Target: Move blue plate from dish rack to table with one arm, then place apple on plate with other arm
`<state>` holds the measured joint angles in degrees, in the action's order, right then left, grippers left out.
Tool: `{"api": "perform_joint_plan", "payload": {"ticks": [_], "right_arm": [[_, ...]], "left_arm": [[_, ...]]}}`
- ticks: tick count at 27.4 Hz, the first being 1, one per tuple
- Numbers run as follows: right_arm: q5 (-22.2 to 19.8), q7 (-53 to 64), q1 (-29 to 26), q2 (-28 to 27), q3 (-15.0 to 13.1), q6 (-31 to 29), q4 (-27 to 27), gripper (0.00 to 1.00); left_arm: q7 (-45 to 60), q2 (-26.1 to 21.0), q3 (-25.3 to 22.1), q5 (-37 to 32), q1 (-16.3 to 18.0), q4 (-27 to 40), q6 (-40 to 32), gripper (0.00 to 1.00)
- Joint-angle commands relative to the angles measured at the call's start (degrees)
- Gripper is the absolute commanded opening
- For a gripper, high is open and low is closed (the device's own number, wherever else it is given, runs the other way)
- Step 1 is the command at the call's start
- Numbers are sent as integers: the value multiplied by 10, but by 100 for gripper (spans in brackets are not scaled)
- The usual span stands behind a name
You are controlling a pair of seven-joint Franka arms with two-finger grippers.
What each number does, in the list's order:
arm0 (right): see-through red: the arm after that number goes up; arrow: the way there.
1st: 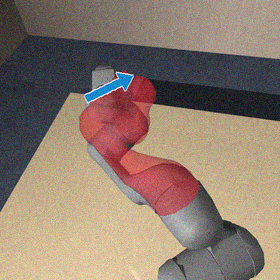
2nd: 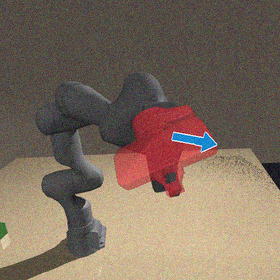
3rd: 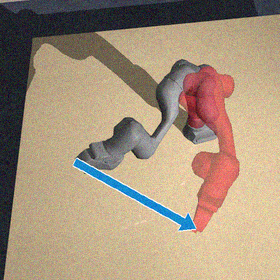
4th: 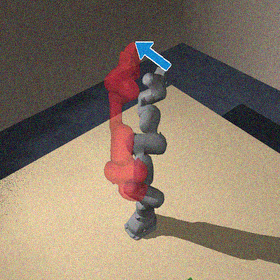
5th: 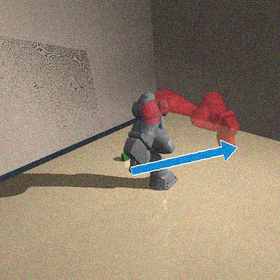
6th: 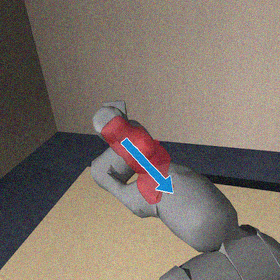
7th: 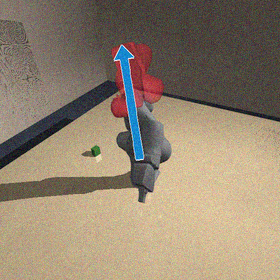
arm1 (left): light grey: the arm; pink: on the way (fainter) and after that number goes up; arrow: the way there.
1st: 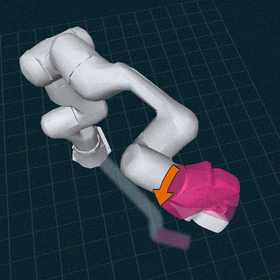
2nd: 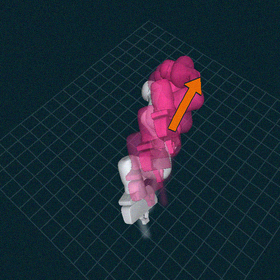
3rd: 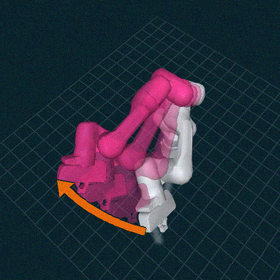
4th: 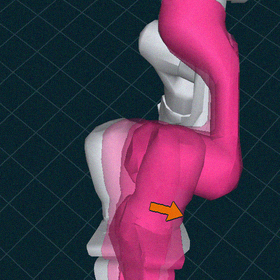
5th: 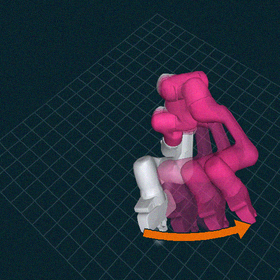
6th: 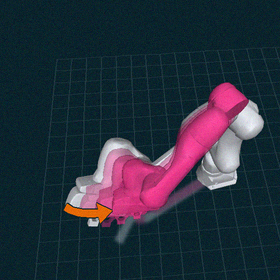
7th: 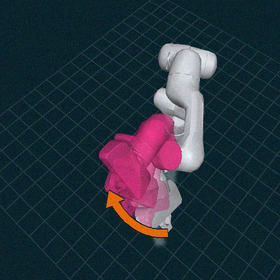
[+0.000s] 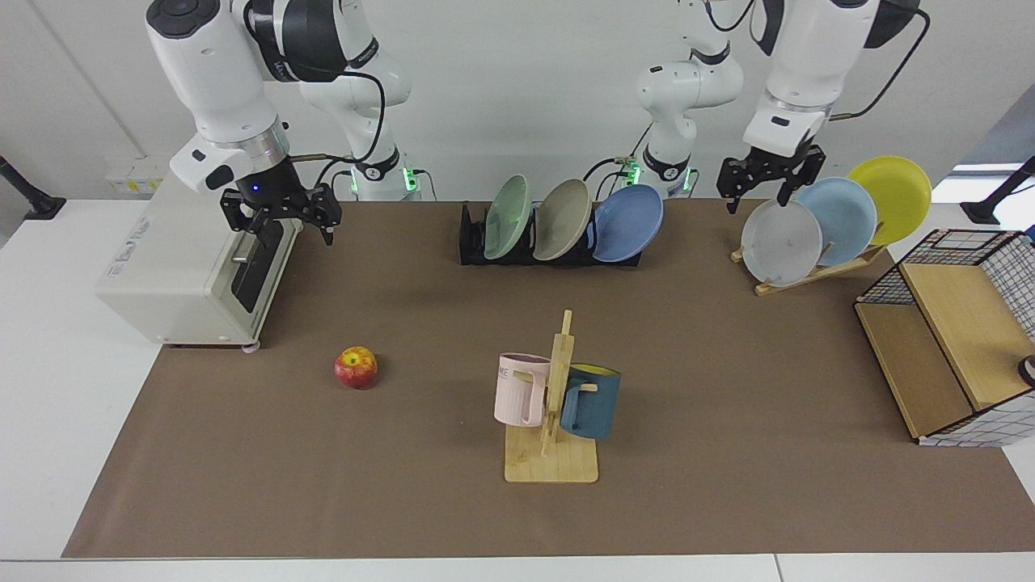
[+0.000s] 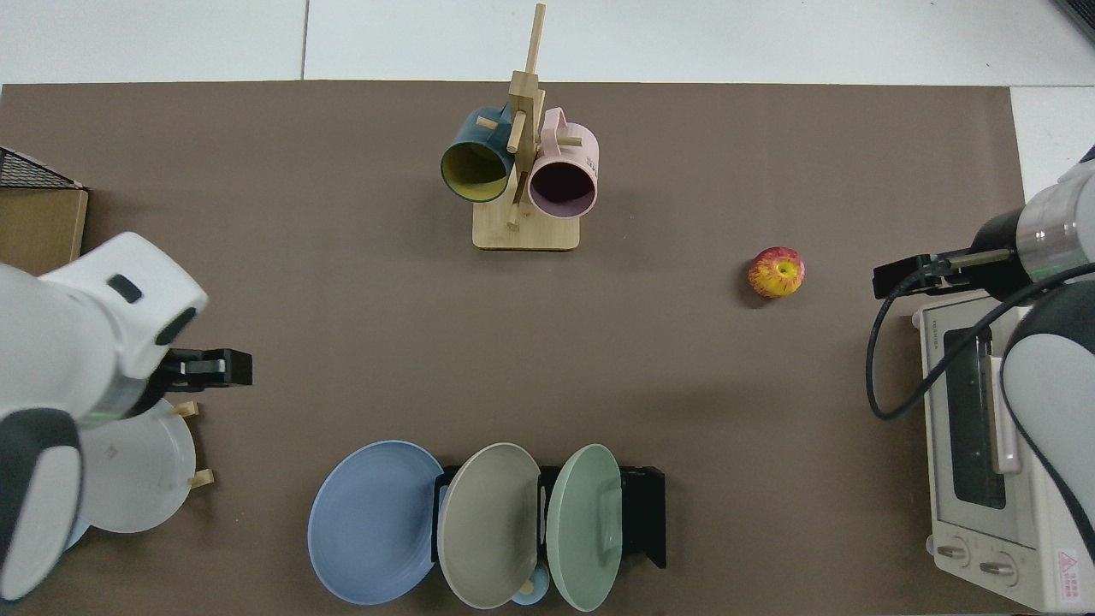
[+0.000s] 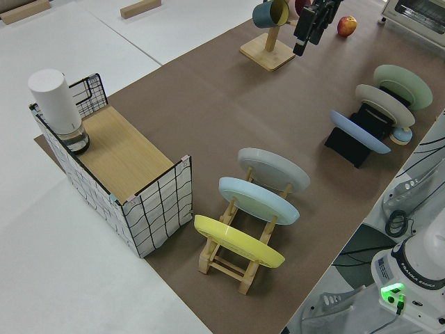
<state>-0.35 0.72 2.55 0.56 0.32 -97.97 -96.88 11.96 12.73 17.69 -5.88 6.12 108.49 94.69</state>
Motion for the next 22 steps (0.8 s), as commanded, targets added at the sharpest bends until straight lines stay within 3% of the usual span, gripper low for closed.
{"api": "perform_joint_plan", "payload": {"ticks": [1, 5, 11, 16, 22], "right_arm": [[11, -5, -9, 11, 5, -4, -11, 100], [10, -5, -9, 10, 5, -4, -11, 100], [10, -5, -9, 11, 5, -3, -11, 100], [12, -2, -10, 9, 5, -4, -11, 100], [11, -26, -4, -3, 5, -37, -9, 100]], "left_arm": [[36, 67, 66, -41, -5, 112, 18, 91], [94, 105, 110, -47, -6, 171, 38, 93], [111, 171, 110, -40, -43, 259, 69, 93], [175, 178, 118, -41, -79, 316, 124, 91], [170, 184, 100, -40, -85, 357, 199, 90]]}}
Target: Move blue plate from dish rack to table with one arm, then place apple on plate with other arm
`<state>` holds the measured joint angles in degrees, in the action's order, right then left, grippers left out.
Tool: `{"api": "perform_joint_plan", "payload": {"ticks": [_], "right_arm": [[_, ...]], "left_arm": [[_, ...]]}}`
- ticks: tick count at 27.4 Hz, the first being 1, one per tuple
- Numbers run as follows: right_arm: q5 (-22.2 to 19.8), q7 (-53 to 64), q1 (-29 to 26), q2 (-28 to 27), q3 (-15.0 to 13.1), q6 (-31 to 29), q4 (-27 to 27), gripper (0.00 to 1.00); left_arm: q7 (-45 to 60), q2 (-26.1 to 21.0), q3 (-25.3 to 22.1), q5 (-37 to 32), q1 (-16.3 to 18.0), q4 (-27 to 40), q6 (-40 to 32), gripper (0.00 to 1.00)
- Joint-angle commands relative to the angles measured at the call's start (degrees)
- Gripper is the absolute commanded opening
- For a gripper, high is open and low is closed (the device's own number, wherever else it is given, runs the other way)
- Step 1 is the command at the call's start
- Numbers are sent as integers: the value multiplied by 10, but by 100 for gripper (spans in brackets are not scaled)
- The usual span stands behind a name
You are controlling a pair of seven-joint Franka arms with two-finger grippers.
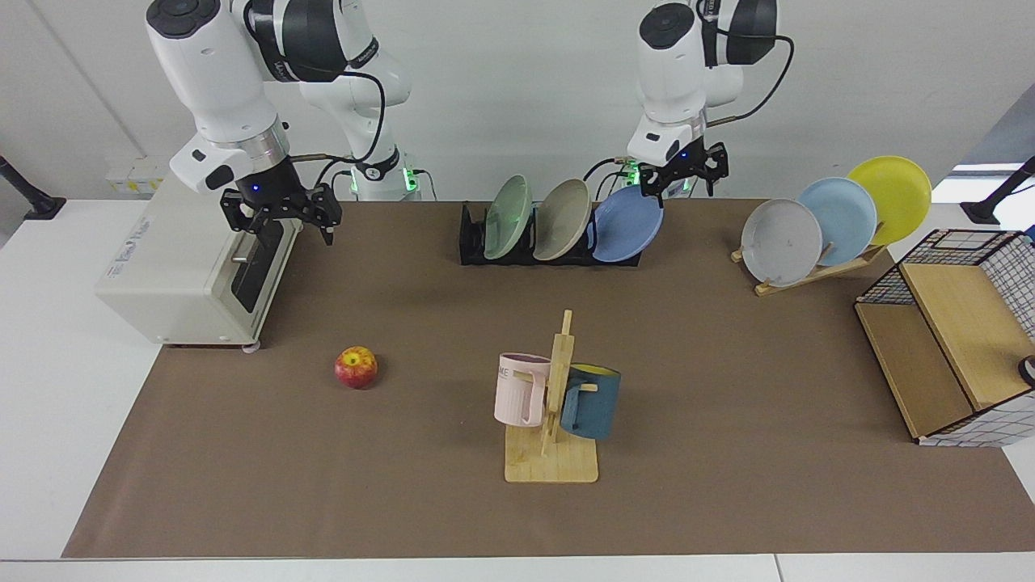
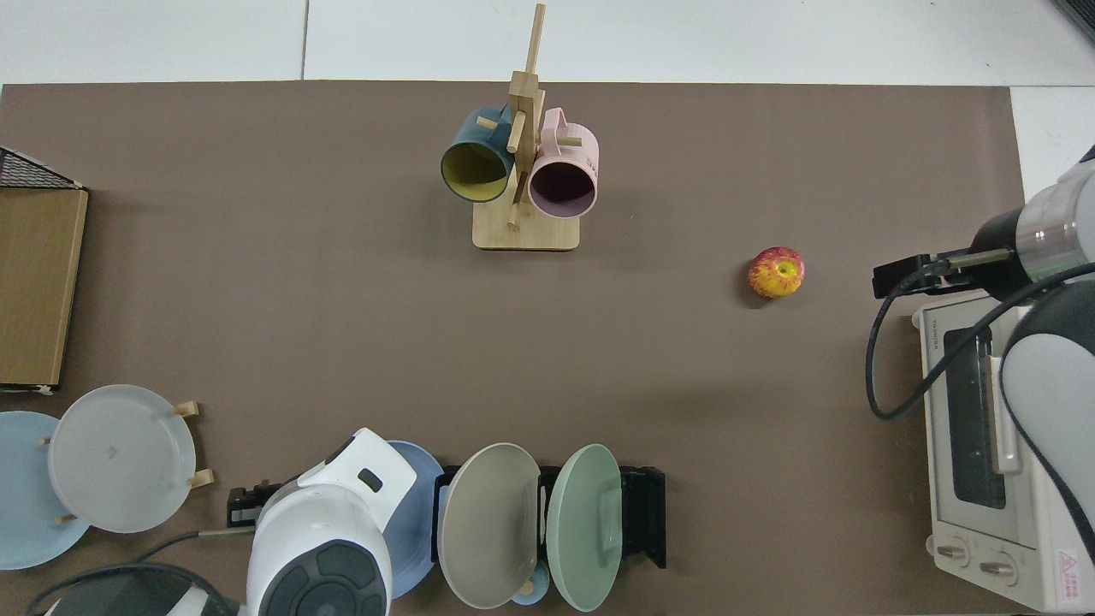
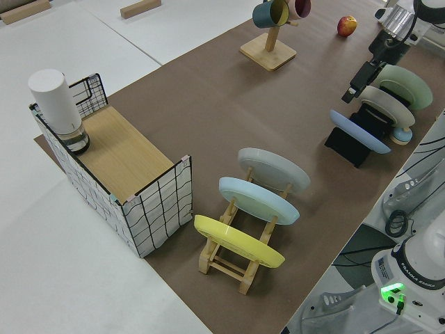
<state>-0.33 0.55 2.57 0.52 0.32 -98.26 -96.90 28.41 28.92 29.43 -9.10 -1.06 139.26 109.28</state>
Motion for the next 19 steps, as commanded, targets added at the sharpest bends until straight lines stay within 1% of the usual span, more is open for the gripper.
{"api": "perform_joint_plan", "payload": {"ticks": [1, 3, 8, 14, 17, 19], "right_arm": [[11, -28, -4, -7, 5, -42, -9, 100], [9, -32, -1, -27, 4, -51, -9, 100], [7, -40, -6, -72, 5, -77, -5, 100], [8, -42, -1, -115, 5, -119, -5, 100], [9, -43, -2, -140, 5, -162, -5, 100], [5, -43, -1, -155, 5, -178, -7, 100]], "left_arm": [[3, 23, -18, -7, -16, 54, 57, 90], [2, 24, -18, -7, -24, 66, 66, 90], [20, 24, -6, -11, -24, 101, 104, 90], [29, 25, -5, -11, -25, 103, 100, 89], [37, 23, 4, -11, -25, 111, 100, 86], [42, 22, 10, -11, -25, 113, 97, 84]]}}
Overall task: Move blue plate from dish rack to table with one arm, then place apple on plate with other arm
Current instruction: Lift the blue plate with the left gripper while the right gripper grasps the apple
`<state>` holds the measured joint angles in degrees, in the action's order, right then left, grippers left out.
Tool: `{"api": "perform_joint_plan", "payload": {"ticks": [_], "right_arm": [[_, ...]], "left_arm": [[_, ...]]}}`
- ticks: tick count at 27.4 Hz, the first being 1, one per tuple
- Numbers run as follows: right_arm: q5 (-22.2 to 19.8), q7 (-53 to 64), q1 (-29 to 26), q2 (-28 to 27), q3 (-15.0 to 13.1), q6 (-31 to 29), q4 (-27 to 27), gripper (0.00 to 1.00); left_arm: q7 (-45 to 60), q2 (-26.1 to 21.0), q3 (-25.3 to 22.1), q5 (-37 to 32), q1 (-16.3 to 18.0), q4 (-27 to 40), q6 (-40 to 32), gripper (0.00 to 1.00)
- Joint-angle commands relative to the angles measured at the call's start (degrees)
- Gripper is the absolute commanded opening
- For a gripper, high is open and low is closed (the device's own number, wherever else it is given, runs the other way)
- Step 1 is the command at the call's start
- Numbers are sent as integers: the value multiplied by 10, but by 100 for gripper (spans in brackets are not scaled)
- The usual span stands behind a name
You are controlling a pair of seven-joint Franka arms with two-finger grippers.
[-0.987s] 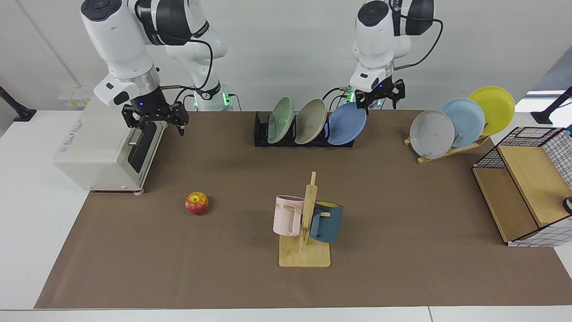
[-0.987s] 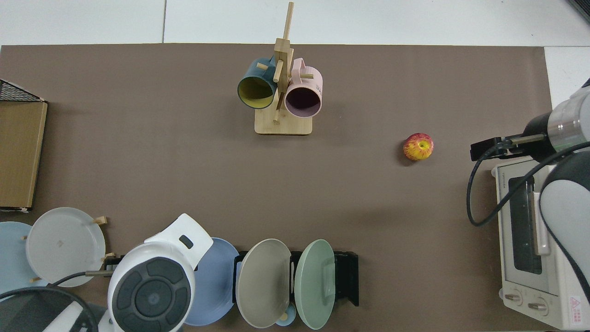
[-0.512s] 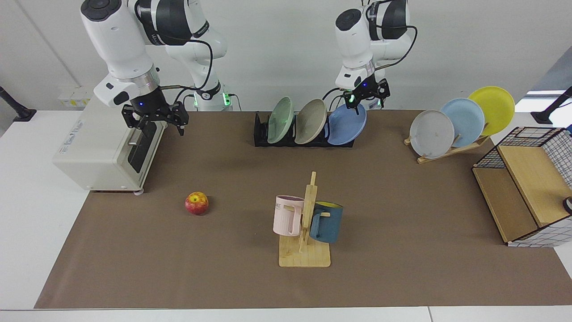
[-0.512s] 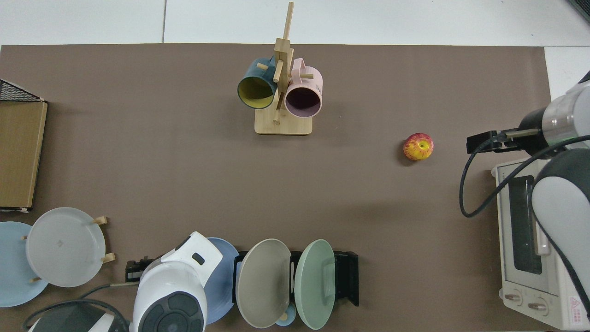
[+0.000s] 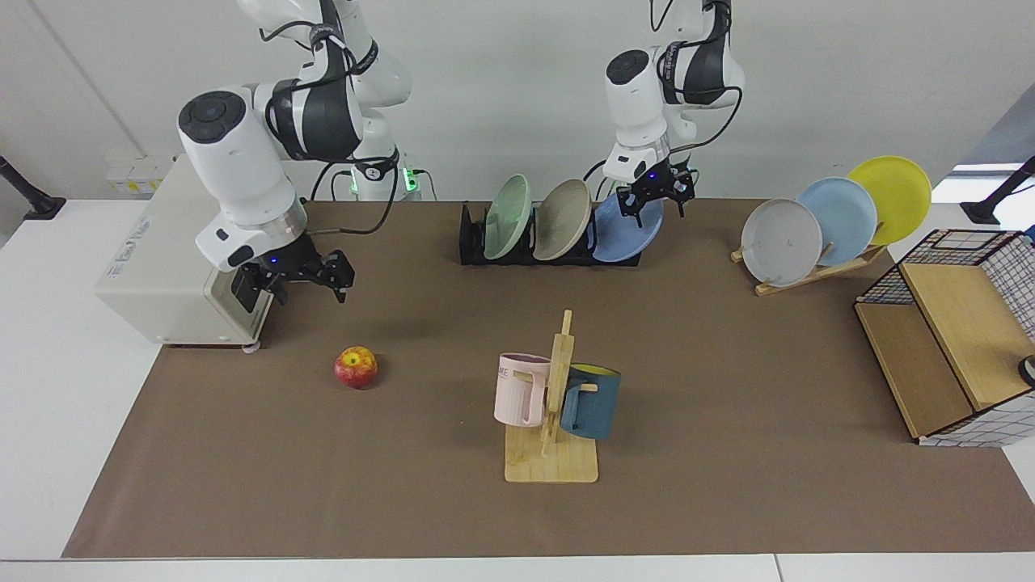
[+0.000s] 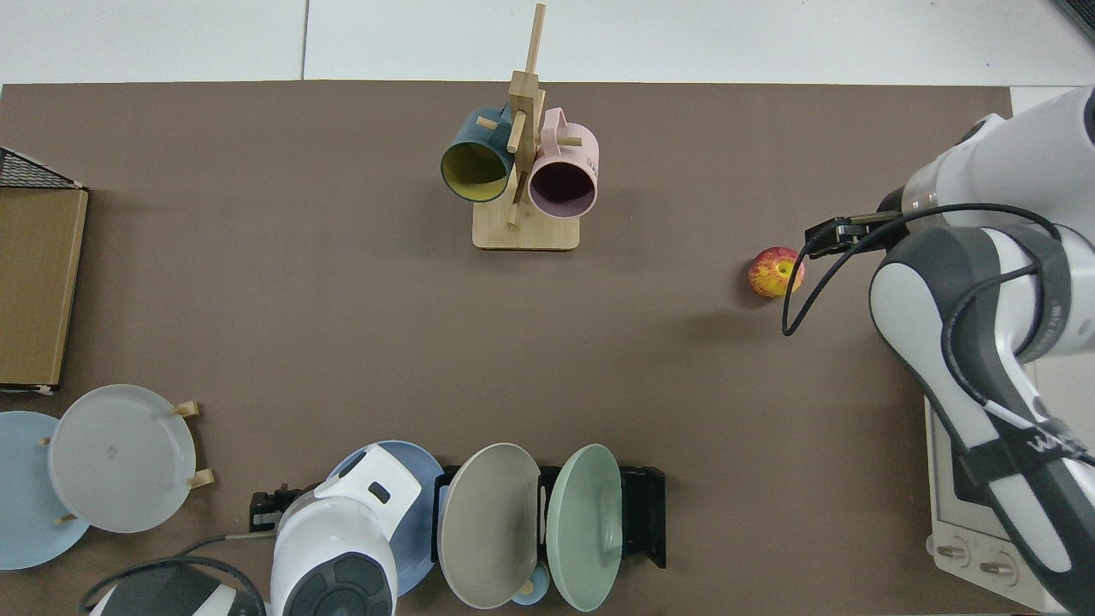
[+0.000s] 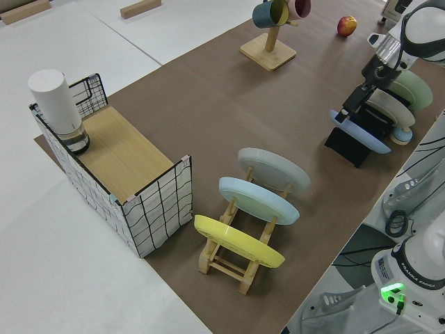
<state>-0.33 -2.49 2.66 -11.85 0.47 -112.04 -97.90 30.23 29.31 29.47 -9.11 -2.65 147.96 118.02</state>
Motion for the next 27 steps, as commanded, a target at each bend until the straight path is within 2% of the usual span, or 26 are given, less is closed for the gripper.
{"api": "perform_joint_plan", "payload": {"ticks": [1, 6, 10, 12, 15, 23, 27], "right_arm": [[5, -13, -2, -37, 3, -44, 3, 100], [9, -15, 6, -63, 3, -67, 2, 100], [8, -14, 9, -85, 3, -79, 2, 100], [5, -14, 9, -94, 3, -85, 1, 100], [2, -14, 9, -106, 3, -94, 0, 100], [-6, -10, 16, -144, 2, -114, -2, 100], [-7, -10, 21, -153, 2, -114, -6, 100]], "left_arm": [[23, 17, 10, -9, -9, 26, 5, 83], [16, 16, 10, -6, -9, 23, -28, 67], [8, 15, 10, 21, -10, 19, -58, 38], [-3, 15, 10, 23, -9, 13, -65, 19], [-19, 11, 10, 26, -8, -5, -86, 0], [-61, 10, 3, 27, 4, -52, -110, 0], [-90, 2, 3, 15, 23, -93, -139, 0]]}}
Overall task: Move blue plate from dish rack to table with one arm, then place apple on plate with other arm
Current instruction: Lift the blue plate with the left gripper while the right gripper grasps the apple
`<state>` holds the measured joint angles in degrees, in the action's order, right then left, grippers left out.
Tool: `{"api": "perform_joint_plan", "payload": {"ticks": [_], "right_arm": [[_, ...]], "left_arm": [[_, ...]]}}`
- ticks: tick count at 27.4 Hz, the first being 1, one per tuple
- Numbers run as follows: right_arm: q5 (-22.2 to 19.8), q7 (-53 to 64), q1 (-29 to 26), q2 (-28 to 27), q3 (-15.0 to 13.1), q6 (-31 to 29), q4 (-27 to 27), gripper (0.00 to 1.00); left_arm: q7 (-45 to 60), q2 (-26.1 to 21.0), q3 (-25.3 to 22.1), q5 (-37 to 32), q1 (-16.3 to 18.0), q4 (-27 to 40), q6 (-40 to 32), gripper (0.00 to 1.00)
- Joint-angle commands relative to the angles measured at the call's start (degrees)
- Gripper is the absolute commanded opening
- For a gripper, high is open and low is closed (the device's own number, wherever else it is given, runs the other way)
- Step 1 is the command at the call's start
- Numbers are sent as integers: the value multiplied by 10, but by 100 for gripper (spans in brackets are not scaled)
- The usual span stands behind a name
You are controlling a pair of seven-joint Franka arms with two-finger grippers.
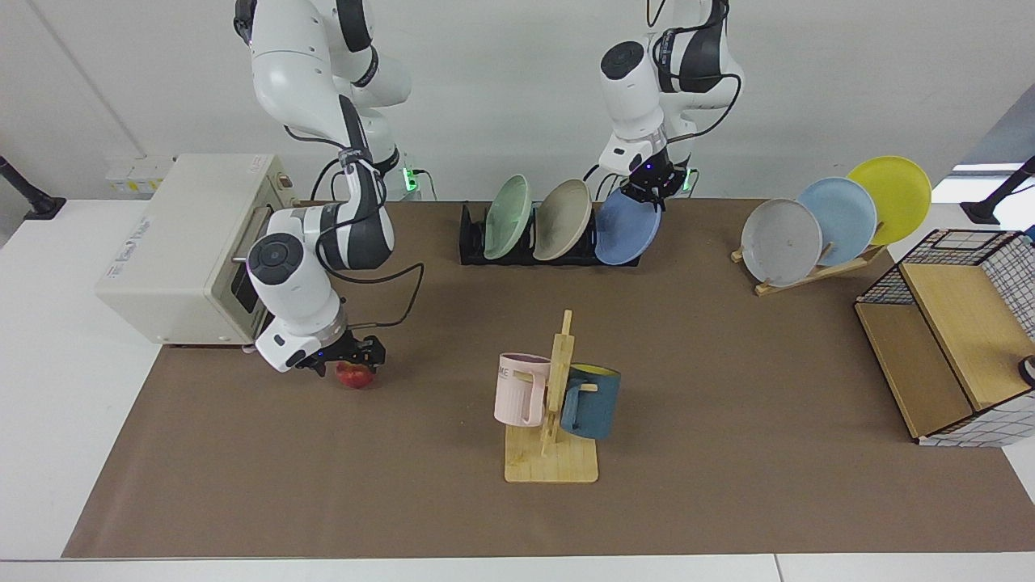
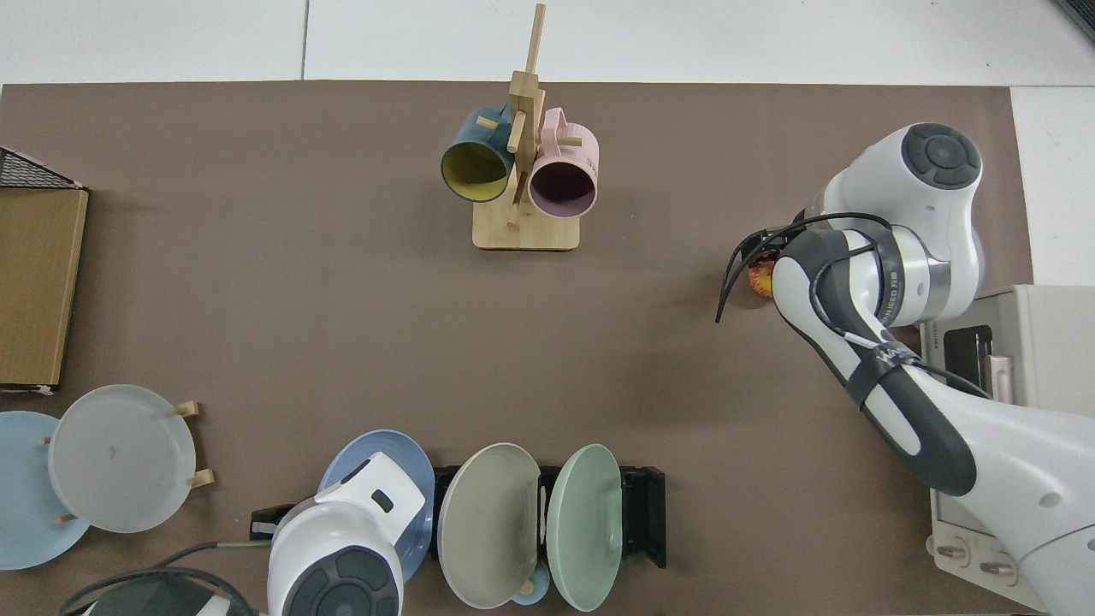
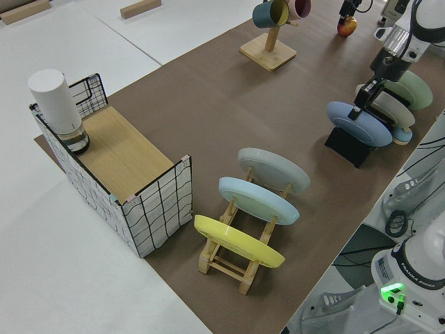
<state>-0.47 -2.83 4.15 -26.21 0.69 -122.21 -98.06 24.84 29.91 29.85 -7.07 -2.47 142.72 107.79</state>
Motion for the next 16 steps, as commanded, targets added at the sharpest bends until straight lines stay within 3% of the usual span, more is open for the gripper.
{"api": "perform_joint_plan", "payload": {"ticks": [1, 7, 9, 12, 13, 16], "right_arm": [[-7, -7, 6, -11, 0, -13, -5, 100], [-11, -6, 7, -21, 0, -14, -13, 97], [-15, -4, 6, -21, 0, -14, -13, 71], [-13, -10, 3, -20, 1, -14, -17, 11], [-9, -12, 2, -19, 1, -14, -20, 0], [-8, -16, 2, -18, 1, -14, -22, 0]], "left_arm": [[-46, -6, -1, -11, 32, -55, -44, 0], [-135, -12, -14, -16, 92, -149, -84, 0], [-169, -25, -37, -15, 101, -189, -102, 0], [-187, -61, -83, -13, 99, -241, -109, 0], [-186, -73, -96, -11, 98, -257, -109, 0], [-196, -100, -125, 17, 103, -274, -87, 0]]}}
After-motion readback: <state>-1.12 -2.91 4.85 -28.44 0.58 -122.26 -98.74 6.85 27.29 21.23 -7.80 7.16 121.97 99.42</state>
